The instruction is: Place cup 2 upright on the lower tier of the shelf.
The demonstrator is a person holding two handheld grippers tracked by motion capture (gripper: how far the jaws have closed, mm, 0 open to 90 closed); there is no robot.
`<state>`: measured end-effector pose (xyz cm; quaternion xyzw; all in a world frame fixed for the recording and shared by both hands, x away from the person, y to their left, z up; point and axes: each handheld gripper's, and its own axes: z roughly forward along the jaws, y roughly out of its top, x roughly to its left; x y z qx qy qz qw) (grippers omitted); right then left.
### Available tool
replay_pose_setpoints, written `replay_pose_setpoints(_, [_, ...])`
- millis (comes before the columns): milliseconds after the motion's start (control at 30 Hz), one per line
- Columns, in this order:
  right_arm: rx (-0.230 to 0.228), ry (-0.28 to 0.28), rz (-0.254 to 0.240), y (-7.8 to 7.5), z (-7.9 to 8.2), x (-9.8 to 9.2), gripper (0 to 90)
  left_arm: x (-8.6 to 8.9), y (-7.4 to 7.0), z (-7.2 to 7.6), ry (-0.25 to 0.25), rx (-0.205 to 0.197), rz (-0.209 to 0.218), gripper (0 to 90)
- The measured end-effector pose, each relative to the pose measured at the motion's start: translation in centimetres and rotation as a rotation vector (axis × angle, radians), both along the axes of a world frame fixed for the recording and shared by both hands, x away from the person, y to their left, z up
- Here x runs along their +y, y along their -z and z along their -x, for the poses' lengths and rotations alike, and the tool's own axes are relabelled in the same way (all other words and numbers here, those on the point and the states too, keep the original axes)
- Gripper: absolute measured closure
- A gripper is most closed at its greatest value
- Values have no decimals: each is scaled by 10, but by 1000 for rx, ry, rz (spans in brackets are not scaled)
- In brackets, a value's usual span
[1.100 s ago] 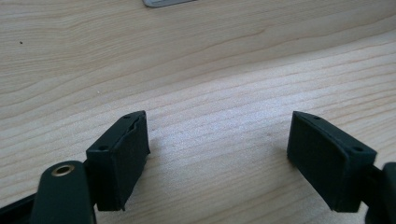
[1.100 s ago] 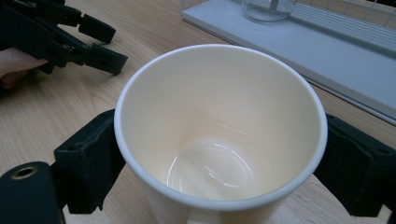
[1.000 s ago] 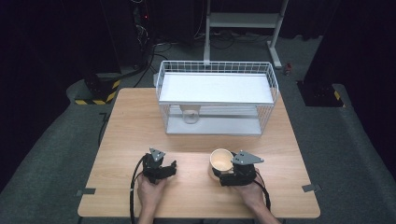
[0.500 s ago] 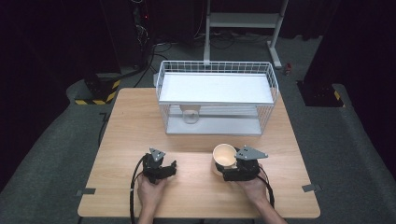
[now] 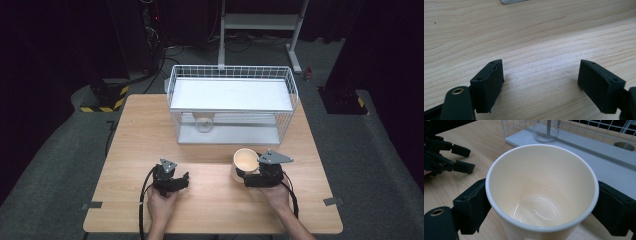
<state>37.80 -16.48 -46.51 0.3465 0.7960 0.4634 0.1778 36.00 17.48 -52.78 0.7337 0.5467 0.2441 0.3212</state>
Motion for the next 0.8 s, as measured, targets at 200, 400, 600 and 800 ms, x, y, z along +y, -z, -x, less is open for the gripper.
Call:
replay_pose_setpoints(200, [-34,21,29,-5,-5,-4,102,0,0,0,0,0,0,213])
replay_pose_setpoints(400, [-15,43,19,-6,-14,-9,102,0,0,0,0,0,-1,213])
replay_pose_setpoints(600, [-10,50,24,-9,-22,-11,103,0,0,0,0,0,-1,213])
replay_pose_setpoints(800, [2,57,12,-11,-32,-12,103,0,0,0,1,1,-3,214])
